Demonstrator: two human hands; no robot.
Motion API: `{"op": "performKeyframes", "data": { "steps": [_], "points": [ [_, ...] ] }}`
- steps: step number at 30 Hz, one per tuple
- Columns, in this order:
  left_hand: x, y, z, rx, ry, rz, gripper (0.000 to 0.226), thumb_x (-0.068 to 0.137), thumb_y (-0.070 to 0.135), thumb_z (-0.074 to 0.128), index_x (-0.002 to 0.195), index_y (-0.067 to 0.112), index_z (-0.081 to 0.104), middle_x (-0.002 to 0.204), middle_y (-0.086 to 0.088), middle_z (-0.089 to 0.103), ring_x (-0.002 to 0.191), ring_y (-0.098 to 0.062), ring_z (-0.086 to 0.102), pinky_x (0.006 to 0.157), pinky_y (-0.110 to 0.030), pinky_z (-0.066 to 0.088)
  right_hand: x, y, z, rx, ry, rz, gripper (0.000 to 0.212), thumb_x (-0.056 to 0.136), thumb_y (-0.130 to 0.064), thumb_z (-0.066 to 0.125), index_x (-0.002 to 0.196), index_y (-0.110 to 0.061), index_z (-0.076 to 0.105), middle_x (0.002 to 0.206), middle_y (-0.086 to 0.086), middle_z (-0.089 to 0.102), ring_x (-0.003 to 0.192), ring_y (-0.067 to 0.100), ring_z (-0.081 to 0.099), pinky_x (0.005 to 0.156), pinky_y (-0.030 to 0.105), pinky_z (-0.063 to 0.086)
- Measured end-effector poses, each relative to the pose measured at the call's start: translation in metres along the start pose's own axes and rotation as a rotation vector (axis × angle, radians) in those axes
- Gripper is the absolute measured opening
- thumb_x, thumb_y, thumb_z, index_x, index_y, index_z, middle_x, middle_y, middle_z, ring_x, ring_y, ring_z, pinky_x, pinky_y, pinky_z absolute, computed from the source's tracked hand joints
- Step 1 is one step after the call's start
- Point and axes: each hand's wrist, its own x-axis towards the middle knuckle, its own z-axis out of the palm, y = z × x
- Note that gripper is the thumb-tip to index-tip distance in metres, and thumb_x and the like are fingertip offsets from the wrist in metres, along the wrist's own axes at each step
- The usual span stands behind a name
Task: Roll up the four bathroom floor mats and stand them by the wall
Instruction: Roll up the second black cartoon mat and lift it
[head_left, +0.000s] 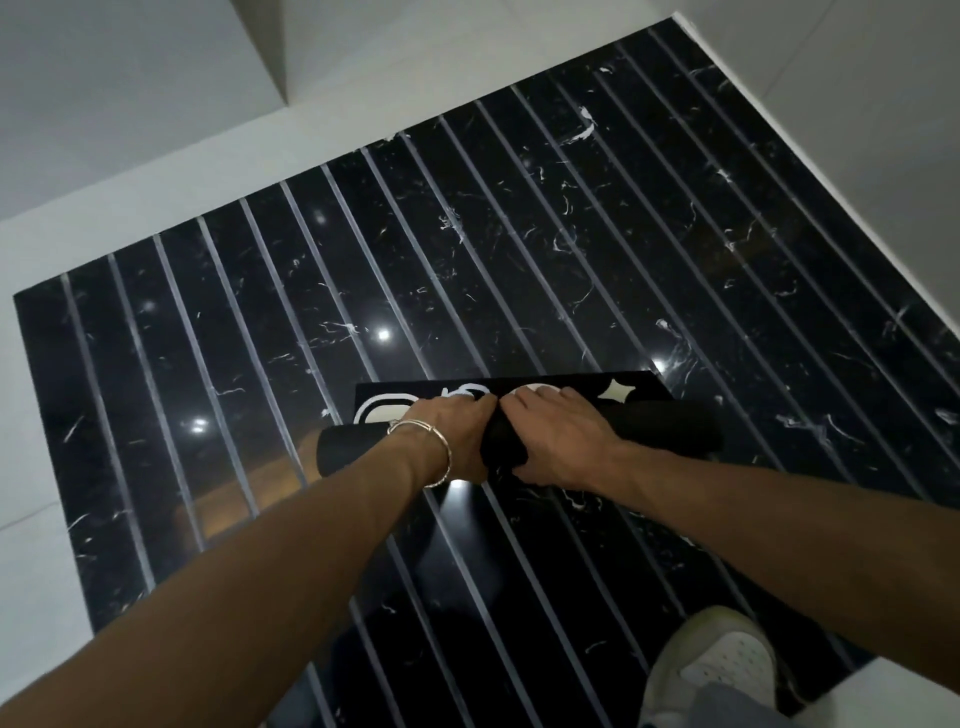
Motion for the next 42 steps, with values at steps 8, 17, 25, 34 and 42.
{"op": "performKeyframes", "data": {
  "steps": [8, 17, 25, 34, 42],
  "points": [
    [0.001, -0.003, 0.014, 0.234, 0.202, 0.028, 0.063, 0.08, 0.037, 0.063, 0.132, 0.018, 0.035, 0.126, -0.004, 0.049, 0.114, -0.026, 0.05, 0.089, -0.039, 0.042, 0.016, 0.005, -0.027, 0.266, -0.292, 0.09, 0.065, 0.067, -0.034, 0.076, 0.122, -0.017, 0.045, 0.112, 0.006, 0.06, 0.089, 0.023, 0.059, 0.072, 0.03, 0.045],
    [-0.003, -0.01, 0.005, 0.034, 0.122, 0.006, 0.056, 0.075, 0.044, 0.066, 0.119, 0.021, 0.042, 0.116, -0.002, 0.059, 0.104, -0.026, 0.059, 0.083, -0.038, 0.048, 0.014, -0.008, -0.016, 0.017, -0.127, 0.047, 0.065, 0.075, -0.029, 0.073, 0.127, -0.014, 0.039, 0.123, 0.008, 0.049, 0.112, 0.028, 0.051, 0.09, 0.04, 0.04],
    [0.001, -0.003, -0.004, 0.142, 0.155, -0.004, 0.058, 0.076, 0.044, 0.066, 0.122, 0.02, 0.041, 0.114, -0.004, 0.058, 0.101, -0.028, 0.061, 0.078, -0.037, 0.048, 0.013, 0.005, -0.024, 0.14, -0.16, 0.052, 0.061, 0.071, -0.032, 0.073, 0.121, -0.016, 0.041, 0.115, 0.005, 0.057, 0.1, 0.026, 0.059, 0.079, 0.035, 0.041],
    [-0.004, 0.0, -0.004, 0.089, 0.124, 0.008, 0.068, 0.073, 0.049, 0.068, 0.128, 0.024, 0.038, 0.119, 0.0, 0.056, 0.106, -0.024, 0.059, 0.078, -0.037, 0.048, 0.026, 0.011, -0.036, 0.233, -0.415, 0.026, 0.056, 0.065, -0.033, 0.078, 0.113, -0.019, 0.052, 0.098, 0.003, 0.065, 0.076, 0.018, 0.061, 0.064, 0.029, 0.05],
    [-0.004, -0.003, -0.01, -0.045, 0.03, -0.084, 0.07, 0.069, 0.051, 0.071, 0.126, 0.025, 0.042, 0.117, -0.002, 0.061, 0.102, -0.027, 0.062, 0.082, -0.036, 0.05, 0.018, 0.009, -0.037, 0.078, -0.167, -0.054, 0.07, 0.066, -0.048, 0.077, 0.12, -0.019, 0.041, 0.114, 0.002, 0.056, 0.1, 0.022, 0.058, 0.082, 0.036, 0.043]
  ]
}}
